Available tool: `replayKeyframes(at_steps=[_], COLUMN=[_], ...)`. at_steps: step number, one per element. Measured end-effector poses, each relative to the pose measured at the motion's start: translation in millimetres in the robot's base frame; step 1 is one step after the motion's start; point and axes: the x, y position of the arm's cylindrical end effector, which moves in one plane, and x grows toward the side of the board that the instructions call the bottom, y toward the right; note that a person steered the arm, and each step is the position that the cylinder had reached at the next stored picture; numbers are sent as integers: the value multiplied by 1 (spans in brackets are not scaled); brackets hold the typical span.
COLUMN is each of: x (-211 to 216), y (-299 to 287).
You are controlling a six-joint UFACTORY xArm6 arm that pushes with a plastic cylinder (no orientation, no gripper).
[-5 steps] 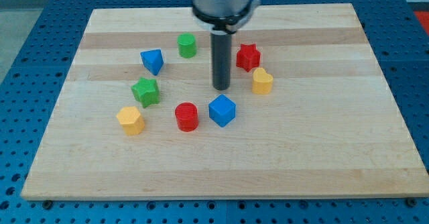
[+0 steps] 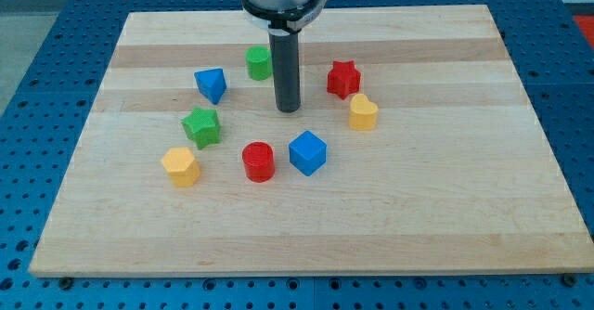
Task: Move your arm diagonally top right to the red star
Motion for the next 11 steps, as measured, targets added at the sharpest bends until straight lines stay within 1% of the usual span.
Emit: replayKeyframes(at_steps=[5,6,7,9,10,11], x=[-56,-67,-79,-80,-80,-75], y=[26,39,65,148,156,152])
